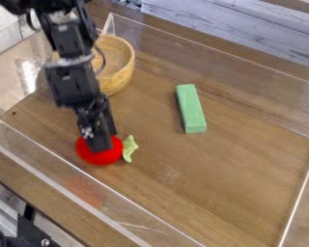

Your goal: Move the red object to the left side of the table

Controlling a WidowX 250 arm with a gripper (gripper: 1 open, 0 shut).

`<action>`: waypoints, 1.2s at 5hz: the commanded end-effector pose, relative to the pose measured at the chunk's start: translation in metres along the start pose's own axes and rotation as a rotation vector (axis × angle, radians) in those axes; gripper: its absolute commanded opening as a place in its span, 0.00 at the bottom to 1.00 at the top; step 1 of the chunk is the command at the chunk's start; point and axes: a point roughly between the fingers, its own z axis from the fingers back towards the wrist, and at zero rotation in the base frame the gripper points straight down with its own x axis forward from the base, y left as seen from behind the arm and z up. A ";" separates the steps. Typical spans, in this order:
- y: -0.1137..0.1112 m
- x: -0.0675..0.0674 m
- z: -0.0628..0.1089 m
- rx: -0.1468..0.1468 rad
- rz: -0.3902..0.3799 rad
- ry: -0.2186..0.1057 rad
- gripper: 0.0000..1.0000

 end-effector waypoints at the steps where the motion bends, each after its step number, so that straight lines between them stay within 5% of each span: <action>1: 0.000 -0.005 0.007 -0.031 0.032 0.020 0.00; 3: 0.001 -0.012 -0.003 -0.030 0.077 0.032 0.00; 4: 0.004 -0.017 -0.012 -0.024 0.092 0.029 1.00; 5: 0.007 -0.022 -0.019 -0.021 0.109 0.028 0.00; 6: 0.010 -0.022 -0.017 -0.024 0.148 0.044 0.00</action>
